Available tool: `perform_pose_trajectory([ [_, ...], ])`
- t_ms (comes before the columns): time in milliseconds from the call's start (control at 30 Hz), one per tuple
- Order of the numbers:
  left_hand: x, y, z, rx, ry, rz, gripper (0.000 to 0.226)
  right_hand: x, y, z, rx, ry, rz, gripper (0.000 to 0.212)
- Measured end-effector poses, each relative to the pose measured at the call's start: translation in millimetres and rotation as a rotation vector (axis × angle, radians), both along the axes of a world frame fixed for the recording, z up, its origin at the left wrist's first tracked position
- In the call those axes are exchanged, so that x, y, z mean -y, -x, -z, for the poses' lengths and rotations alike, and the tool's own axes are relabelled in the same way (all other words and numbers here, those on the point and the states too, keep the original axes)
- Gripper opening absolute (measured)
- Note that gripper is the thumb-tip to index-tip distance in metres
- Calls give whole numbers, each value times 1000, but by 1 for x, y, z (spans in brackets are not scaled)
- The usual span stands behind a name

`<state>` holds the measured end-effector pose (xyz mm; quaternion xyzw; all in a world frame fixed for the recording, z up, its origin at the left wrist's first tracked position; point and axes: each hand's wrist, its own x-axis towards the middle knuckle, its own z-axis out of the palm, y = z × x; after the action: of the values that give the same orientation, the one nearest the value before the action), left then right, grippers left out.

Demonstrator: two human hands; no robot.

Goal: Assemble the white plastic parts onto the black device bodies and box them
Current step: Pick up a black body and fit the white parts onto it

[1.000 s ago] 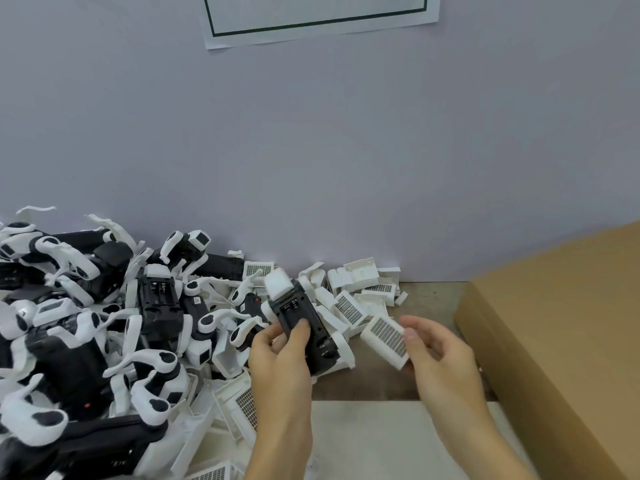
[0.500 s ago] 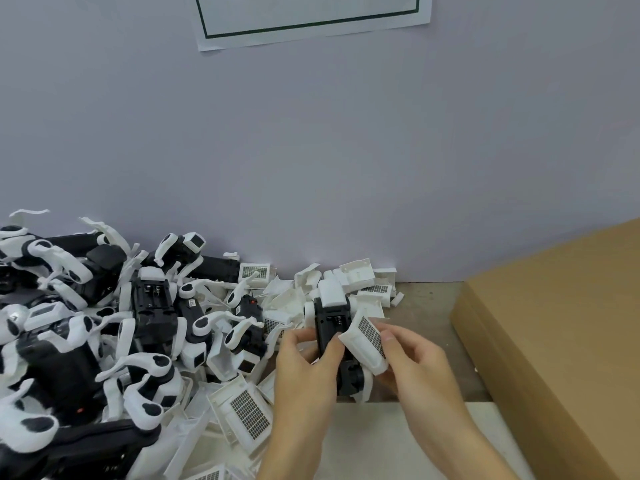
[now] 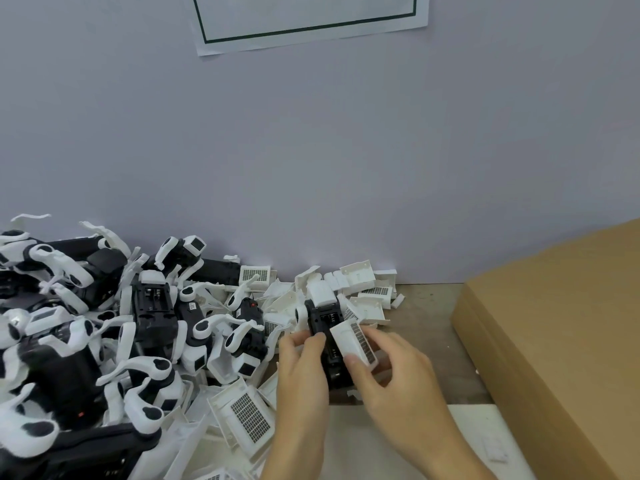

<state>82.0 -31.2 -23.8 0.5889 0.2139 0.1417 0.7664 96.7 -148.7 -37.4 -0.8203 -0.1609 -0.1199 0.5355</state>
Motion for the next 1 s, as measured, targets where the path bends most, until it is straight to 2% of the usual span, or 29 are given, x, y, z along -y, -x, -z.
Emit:
perform_pose_trajectory([
  [67,0,-1,1,11,0,8,11,2,-2,0,-16,4,115,18],
  [167,4,1,0,43,-28,48,12,5,-3,0,14,-15,225,30],
  [300,12,6,-4,100,-39,111,21,-1,2,-2,6,-27,193,32],
  [500,20,11,-6,156,-137,211,13,-6,6,-5,30,-32,298,41],
  [700,15,9,-5,184,-126,164,13,-10,9,-5,-2,66,234,45],
  [1000,15,10,-5,186,-99,177,11,-12,10,-8,81,-41,280,41],
])
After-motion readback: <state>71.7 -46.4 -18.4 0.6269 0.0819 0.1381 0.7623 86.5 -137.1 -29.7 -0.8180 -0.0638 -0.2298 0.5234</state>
